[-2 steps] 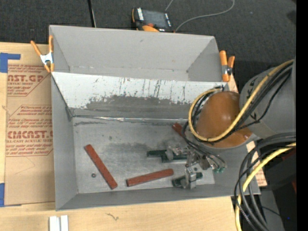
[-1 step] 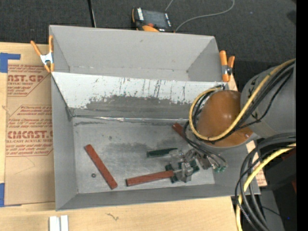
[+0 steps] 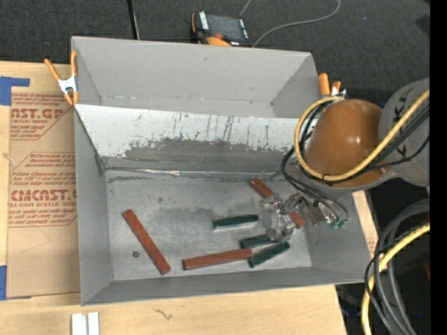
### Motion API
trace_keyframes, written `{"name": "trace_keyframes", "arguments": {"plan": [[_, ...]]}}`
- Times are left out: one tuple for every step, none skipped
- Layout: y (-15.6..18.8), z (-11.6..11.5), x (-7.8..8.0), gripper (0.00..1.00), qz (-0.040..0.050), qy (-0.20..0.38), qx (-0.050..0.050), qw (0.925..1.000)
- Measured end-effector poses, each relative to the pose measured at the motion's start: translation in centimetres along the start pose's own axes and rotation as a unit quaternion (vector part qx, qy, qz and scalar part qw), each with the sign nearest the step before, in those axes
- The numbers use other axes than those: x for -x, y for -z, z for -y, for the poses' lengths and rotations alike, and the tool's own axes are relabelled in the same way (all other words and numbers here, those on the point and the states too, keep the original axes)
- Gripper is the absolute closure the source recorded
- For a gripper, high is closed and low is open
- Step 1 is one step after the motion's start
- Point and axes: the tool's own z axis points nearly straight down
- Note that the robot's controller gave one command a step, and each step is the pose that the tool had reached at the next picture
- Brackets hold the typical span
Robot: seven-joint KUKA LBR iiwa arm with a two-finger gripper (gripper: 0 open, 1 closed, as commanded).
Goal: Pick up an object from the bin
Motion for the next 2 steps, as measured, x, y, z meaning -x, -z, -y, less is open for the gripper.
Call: {"name": "trace_keyframes", "arguments": {"plan": [[-0.5,-0.1,-0.2,0.0,-0.0037,0.0,0.002,1.0],[-7.7,0.1,-1.8,0.0,0.0007,-0.003,0.001,1.0]]}}
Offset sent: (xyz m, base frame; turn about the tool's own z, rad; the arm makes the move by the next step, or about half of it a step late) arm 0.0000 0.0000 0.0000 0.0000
